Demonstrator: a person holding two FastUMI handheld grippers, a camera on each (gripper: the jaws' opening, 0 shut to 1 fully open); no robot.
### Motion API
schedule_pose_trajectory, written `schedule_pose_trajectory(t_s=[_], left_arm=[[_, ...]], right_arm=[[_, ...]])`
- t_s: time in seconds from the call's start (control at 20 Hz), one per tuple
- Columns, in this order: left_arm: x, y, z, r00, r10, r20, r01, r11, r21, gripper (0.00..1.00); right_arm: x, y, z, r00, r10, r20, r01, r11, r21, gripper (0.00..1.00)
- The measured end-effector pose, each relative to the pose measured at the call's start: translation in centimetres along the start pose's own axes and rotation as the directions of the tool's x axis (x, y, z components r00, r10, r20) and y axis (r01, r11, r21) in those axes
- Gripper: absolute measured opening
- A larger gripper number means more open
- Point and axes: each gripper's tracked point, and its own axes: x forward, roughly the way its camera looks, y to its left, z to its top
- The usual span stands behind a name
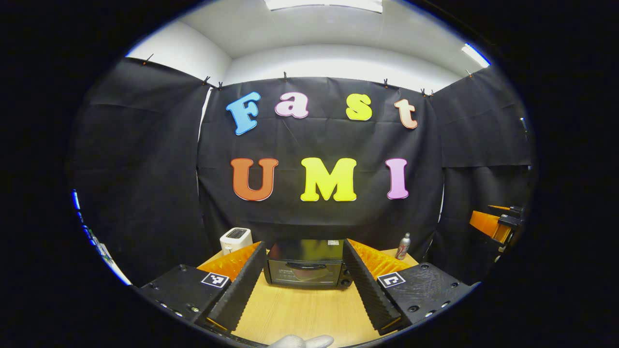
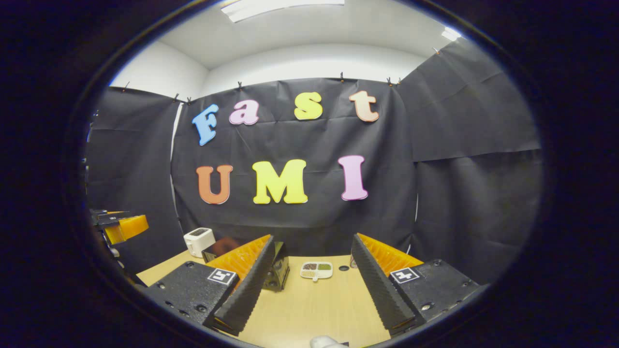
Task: Open the electric oven with the left hand, put the food in, and close the electric oven.
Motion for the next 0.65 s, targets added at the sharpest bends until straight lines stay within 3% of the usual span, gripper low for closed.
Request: schedule_pose_trajectory(t_s=[0.65], left_arm=[[0.8,-0.9,0.7,1.0,-0.027,0.002,0.027,0.999,0.019,0.95]], right_arm=[[0.3,0.6,1.7,0.999,0.014,0.044,-0.013,1.0,-0.022,0.96]])
